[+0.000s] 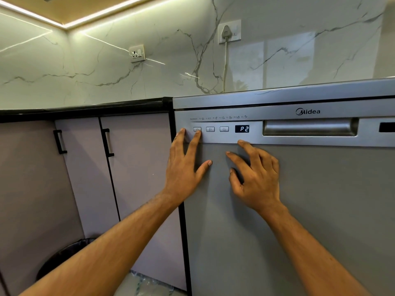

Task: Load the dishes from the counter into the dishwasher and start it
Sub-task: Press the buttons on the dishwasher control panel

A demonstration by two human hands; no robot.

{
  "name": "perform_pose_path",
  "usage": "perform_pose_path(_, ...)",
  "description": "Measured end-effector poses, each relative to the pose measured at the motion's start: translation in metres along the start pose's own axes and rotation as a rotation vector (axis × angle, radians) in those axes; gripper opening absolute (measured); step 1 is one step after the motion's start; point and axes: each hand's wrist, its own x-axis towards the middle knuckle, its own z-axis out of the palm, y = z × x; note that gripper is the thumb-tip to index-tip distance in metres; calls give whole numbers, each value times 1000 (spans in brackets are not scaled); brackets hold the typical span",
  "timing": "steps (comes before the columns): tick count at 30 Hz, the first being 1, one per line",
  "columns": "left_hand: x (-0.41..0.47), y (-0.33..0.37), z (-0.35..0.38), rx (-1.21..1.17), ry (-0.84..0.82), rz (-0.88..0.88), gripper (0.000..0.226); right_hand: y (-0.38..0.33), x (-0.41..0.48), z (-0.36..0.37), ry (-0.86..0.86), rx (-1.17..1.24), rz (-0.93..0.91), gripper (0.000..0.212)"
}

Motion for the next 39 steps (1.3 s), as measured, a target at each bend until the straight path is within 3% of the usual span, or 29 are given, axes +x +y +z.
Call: perform_pose_path(39,-13,-22,12,-103,-5,143,76,-8,1,0,-2,-34,30,38)
